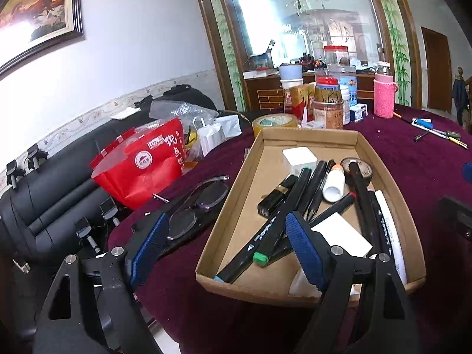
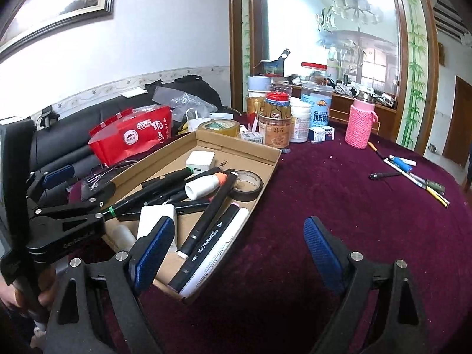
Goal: Organize rigid objects
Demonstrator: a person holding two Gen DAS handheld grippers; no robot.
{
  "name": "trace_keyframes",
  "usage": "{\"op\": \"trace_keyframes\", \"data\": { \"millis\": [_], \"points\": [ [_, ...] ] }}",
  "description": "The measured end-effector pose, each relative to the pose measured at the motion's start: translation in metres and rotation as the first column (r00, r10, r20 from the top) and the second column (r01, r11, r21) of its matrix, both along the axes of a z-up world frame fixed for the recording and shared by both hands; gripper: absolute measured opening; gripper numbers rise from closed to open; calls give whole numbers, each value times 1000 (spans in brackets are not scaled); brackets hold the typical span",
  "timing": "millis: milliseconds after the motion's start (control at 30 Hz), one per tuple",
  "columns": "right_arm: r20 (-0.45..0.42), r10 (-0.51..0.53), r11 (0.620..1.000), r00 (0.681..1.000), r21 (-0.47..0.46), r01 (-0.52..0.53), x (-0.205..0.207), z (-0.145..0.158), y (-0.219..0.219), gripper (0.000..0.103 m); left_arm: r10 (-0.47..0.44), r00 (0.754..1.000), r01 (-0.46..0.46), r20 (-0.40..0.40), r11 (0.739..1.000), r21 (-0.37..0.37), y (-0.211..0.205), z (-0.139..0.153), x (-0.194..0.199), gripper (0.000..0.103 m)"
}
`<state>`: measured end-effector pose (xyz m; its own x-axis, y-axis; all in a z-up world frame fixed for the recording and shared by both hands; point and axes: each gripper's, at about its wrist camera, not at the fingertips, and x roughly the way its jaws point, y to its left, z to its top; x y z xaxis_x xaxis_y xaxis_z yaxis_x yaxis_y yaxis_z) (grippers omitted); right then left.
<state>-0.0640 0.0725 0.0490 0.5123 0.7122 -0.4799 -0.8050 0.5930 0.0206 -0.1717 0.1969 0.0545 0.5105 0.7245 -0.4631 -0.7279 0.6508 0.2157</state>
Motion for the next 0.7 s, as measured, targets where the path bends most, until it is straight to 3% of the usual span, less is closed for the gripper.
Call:
{"op": "trace_keyframes", "data": {
  "millis": [700],
  "points": [
    [4, 4, 1000, 1000, -8, -4, -1, 0, 1, 86, 8, 1000, -8, -28, 1000, -19, 4, -5, 1, 82]
  ]
}}
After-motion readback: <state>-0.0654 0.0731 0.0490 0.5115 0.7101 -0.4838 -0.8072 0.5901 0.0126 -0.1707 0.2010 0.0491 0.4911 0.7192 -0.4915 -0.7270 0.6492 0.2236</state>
